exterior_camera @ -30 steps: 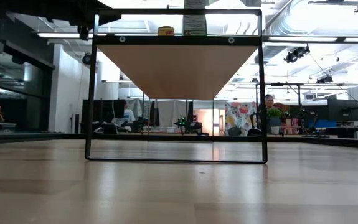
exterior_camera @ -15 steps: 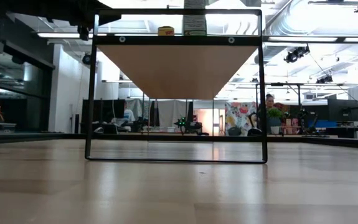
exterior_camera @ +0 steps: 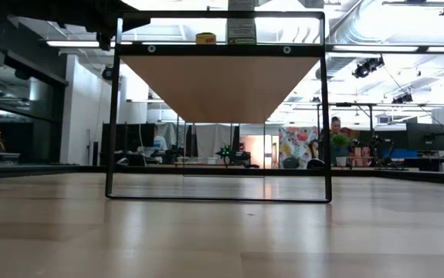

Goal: Stack cereal on shelf
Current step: Put the green cereal box on the shelf

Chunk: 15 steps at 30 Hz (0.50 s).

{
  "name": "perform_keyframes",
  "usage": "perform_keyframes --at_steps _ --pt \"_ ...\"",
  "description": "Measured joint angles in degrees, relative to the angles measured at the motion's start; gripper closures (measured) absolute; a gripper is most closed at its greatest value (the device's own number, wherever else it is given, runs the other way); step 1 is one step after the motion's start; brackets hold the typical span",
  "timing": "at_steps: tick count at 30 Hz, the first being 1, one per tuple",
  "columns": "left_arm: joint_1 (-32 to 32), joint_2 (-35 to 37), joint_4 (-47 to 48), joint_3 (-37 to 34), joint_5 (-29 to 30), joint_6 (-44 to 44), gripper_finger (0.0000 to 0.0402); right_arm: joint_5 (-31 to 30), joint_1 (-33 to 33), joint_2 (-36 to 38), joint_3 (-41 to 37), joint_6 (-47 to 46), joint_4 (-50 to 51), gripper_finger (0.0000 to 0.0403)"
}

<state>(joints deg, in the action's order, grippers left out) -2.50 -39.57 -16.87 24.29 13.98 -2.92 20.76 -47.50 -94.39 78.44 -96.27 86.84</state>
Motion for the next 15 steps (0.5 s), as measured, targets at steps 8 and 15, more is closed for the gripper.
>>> perform_keyframes --at_steps 8,15 --pt "0.00 0.00 -0.01 0.00 0.02 0.00 0.0401 2.78 0.74 0.30 -6.13 5.63 -12.87 0.0135" --pt "0.00 0.00 -0.04 0.00 0.02 0.02 0.0401 2.30 0.65 0.38 -6.43 6.61 -9.57 0.0135"
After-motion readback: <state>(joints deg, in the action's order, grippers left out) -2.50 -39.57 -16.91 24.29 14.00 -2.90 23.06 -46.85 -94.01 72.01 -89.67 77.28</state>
